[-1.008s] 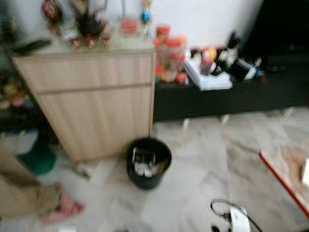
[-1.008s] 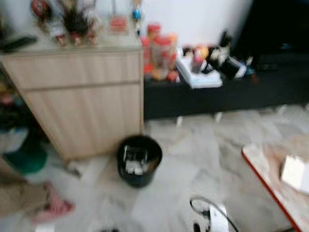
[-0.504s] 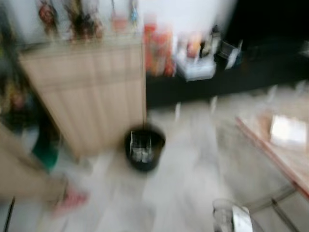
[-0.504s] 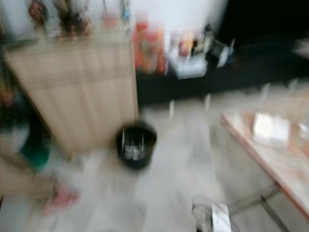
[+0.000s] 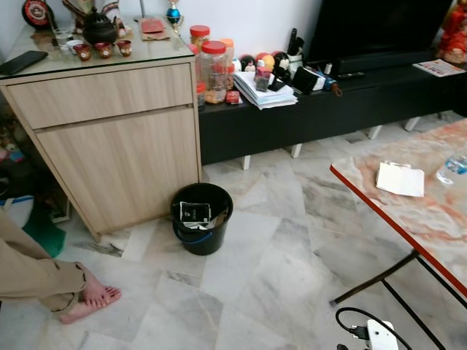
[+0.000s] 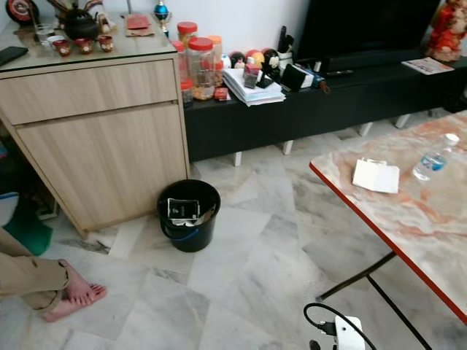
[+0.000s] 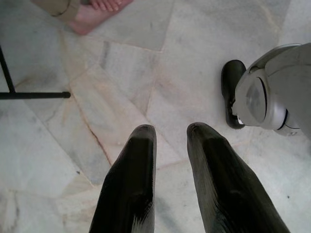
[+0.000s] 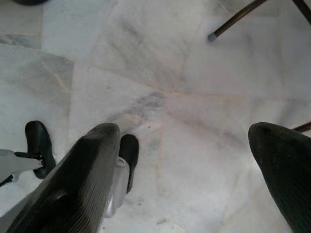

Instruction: Picking trash to rubbish bin

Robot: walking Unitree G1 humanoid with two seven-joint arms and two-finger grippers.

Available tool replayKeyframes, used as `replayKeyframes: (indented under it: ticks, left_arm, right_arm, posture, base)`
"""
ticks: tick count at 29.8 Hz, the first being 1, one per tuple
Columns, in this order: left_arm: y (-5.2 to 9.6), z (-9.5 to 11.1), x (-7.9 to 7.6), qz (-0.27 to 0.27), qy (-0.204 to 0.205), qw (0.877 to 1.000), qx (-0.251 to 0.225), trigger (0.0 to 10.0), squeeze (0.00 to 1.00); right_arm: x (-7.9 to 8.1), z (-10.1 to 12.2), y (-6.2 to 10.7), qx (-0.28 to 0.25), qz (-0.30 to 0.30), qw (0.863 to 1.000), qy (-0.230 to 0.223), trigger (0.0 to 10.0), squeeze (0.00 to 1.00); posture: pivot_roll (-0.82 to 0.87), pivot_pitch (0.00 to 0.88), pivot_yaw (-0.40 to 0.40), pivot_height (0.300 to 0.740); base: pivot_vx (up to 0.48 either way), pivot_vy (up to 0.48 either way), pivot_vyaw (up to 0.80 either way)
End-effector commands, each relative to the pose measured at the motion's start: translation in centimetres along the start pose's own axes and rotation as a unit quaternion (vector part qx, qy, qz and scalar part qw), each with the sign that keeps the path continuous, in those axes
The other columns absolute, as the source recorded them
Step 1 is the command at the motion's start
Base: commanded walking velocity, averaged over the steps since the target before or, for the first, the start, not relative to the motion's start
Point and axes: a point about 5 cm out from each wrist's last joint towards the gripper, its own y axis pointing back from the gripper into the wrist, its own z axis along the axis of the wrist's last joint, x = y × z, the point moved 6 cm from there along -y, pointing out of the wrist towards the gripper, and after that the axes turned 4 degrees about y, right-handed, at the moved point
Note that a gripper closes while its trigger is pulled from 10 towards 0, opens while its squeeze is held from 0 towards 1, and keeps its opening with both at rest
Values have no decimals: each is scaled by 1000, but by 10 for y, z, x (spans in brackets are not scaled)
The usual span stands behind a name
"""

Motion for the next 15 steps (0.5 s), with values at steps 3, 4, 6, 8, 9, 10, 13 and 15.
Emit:
replayKeyframes:
  ticks: [3,4,6,8,9,10,13,15]
  left_arm:
    - [0,0,-4,-5,-10,1000,0,10000,0]
    - [0,1,-5,-5,-10,1000,-1,10000,0]
    - [0,1,-5,-5,-10,1000,-1,10000,0]
    - [0,1,-5,-5,-10,1000,-1,10000,0]
    - [0,1,-5,-5,-10,1000,-1,10000,0]
    - [0,1,-5,-4,-10,1000,-2,10000,0]
    - [0,1,-4,-4,-10,1000,-3,10000,0]
    - [0,1,-4,-3,-10,1000,-5,10000,0]
  right_arm:
    - [19,-1,-4,3,9,1000,-8,10000,0]
    - [28,-3,-5,5,13,1000,-6,10000,0]
    - [35,-4,-6,6,17,1000,-5,10000,0]
    - [41,-4,-7,7,21,1000,-4,10000,0]
    - [43,-5,-7,8,22,1000,-3,10000,0]
    - [47,-5,-7,9,24,1000,-2,10000,0]
    - [53,-6,-8,10,27,1000,-1,10000,0]
    - [57,-6,-8,11,29,1000,0,10000,0]
  posture:
    - [48,100,-61,740]
    - [48,100,-61,740]
    - [49,102,-62,740]
    - [49,102,-62,740]
    - [49,104,-63,740]
    - [49,104,-63,740]
    - [49,104,-63,740]
    - [49,104,-63,740]
  base:
    - [0,0,-775]
    - [0,0,-800]
    - [0,0,-800]
    - [0,0,-800]
    - [0,0,-800]
    - [0,0,-800]
    - [0,0,-800]
    - [0,0,-800]
